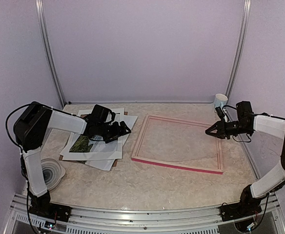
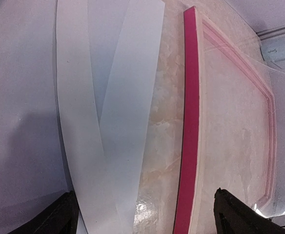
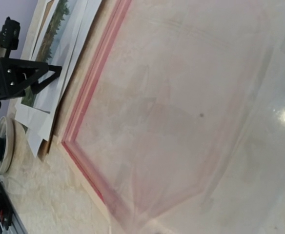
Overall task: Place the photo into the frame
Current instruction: Place the glass panel at the frame body.
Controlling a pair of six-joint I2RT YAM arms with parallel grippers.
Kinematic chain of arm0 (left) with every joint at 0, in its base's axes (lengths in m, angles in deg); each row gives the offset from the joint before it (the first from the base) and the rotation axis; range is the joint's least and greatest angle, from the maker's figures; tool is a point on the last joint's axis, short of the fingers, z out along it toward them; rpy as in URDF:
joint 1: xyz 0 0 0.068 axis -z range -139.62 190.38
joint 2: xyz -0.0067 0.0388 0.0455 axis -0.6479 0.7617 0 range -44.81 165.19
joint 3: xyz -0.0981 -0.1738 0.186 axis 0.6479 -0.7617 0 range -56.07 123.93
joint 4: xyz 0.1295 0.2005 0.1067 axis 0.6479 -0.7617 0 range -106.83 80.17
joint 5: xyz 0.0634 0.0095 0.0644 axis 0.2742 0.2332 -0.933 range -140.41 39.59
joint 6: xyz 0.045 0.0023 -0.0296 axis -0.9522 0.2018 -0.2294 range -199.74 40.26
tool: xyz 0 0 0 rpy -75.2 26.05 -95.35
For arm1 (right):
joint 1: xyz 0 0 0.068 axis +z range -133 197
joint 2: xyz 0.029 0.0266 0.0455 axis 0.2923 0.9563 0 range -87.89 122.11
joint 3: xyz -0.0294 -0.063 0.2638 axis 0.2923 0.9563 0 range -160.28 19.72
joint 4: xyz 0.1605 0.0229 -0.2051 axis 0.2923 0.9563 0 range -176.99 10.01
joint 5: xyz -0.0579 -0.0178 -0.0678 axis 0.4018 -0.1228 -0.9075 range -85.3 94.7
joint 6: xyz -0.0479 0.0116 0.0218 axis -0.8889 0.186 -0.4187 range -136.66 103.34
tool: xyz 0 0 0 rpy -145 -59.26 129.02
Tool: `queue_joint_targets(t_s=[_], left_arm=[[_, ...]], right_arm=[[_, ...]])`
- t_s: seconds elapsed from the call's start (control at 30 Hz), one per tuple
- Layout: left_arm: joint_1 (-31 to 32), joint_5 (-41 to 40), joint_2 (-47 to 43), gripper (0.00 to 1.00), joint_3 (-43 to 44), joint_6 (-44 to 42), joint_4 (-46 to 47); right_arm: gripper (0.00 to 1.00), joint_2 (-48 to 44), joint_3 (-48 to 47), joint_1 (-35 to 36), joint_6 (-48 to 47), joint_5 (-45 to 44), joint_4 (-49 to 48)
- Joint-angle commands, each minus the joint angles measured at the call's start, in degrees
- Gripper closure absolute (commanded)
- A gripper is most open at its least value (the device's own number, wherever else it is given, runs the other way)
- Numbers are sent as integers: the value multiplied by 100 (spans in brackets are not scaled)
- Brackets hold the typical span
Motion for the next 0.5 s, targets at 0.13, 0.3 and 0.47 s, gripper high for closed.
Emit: queue_joint_targets(t_s=[0.13,0.3,0.47], left_arm=[[122,85,-135,5,160,-83,-106],[131,149,-113,5,169,-77,-88],[131,159,-108,5,176,-88,-99]], right_arm=[[88,73,-278,-69,-198,65,278],[87,179,-297,-68,-253,48,320],[87,322,-318,-43,-315,-25,347]])
